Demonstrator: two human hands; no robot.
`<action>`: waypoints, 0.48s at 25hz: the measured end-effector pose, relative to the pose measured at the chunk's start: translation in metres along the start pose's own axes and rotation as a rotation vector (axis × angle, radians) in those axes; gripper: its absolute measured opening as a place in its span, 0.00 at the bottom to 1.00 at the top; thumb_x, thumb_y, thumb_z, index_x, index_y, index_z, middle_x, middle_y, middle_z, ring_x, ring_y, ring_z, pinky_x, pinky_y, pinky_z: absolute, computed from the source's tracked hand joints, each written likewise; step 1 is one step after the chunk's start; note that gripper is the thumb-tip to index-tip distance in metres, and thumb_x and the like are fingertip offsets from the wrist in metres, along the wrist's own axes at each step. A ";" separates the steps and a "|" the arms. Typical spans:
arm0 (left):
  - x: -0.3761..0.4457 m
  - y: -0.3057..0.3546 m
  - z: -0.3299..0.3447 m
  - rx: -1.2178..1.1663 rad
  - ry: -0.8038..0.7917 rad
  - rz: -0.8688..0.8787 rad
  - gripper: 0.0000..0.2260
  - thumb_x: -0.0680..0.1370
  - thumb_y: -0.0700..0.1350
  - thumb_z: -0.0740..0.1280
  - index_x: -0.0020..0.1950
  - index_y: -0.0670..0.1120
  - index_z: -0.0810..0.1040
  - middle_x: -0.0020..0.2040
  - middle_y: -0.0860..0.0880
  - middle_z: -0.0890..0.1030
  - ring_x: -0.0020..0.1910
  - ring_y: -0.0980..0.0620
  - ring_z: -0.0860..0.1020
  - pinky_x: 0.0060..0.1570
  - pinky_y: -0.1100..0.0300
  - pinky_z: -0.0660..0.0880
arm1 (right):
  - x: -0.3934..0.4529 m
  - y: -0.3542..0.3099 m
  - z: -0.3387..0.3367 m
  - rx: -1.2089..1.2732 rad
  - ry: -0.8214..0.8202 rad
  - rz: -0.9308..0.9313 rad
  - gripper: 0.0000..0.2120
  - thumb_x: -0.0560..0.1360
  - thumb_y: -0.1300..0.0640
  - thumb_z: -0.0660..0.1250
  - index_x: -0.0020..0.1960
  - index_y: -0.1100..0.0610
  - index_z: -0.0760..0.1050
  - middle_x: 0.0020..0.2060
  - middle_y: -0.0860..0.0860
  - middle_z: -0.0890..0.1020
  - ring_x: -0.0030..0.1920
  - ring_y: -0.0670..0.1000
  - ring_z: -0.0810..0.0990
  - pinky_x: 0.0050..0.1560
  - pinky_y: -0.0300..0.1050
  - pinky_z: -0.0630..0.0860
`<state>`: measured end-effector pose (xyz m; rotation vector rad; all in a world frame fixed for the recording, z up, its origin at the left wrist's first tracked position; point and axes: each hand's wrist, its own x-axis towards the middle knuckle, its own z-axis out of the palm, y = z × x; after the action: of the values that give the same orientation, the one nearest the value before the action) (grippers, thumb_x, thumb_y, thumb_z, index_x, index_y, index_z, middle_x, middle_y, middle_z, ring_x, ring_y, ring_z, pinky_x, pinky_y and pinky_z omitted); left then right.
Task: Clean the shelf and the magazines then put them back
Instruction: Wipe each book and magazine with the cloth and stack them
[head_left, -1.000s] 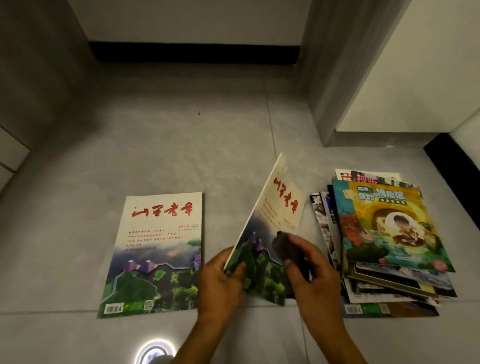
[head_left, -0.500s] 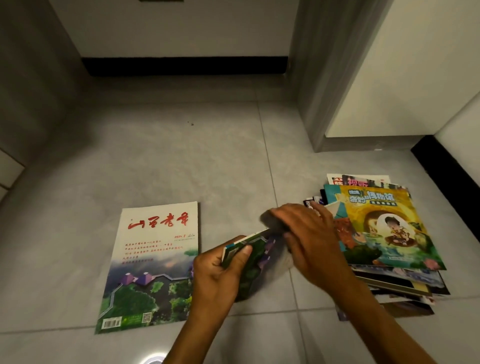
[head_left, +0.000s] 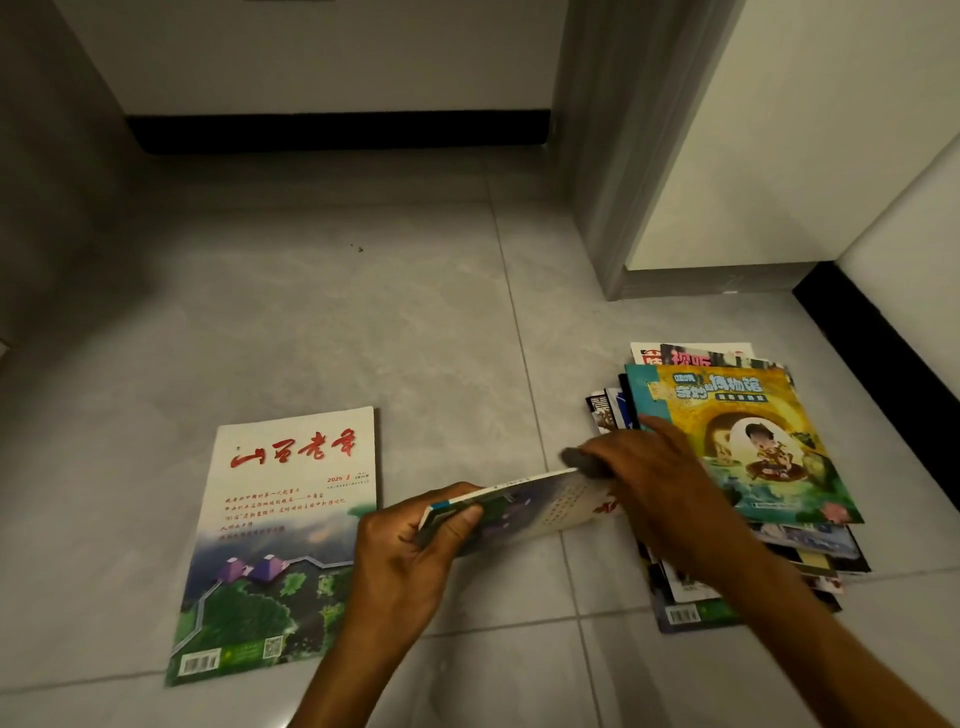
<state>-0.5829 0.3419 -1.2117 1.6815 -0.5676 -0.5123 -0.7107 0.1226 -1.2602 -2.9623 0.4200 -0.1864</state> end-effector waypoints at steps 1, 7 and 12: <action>0.002 0.003 -0.005 0.004 0.019 0.003 0.26 0.72 0.36 0.69 0.34 0.71 0.80 0.35 0.75 0.77 0.42 0.76 0.76 0.37 0.81 0.70 | -0.004 0.020 -0.005 -0.046 -0.075 0.076 0.27 0.65 0.61 0.77 0.60 0.51 0.73 0.54 0.51 0.82 0.58 0.54 0.80 0.68 0.58 0.64; 0.011 -0.007 -0.005 -0.060 0.343 -0.080 0.06 0.74 0.45 0.70 0.41 0.56 0.75 0.37 0.61 0.80 0.42 0.58 0.80 0.40 0.65 0.78 | -0.028 0.032 -0.020 0.636 0.369 0.734 0.15 0.81 0.61 0.59 0.66 0.52 0.70 0.60 0.55 0.76 0.53 0.52 0.78 0.48 0.48 0.77; -0.017 -0.037 0.049 0.488 -0.046 0.451 0.22 0.77 0.47 0.62 0.70 0.60 0.68 0.66 0.59 0.73 0.66 0.61 0.71 0.66 0.66 0.69 | -0.007 -0.076 -0.025 1.984 0.299 0.926 0.15 0.80 0.49 0.59 0.64 0.50 0.75 0.56 0.56 0.82 0.55 0.58 0.82 0.54 0.58 0.77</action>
<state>-0.6232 0.3210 -1.2565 1.9165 -1.1409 -0.0829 -0.7011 0.1935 -1.2242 -0.6904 0.8291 -0.4926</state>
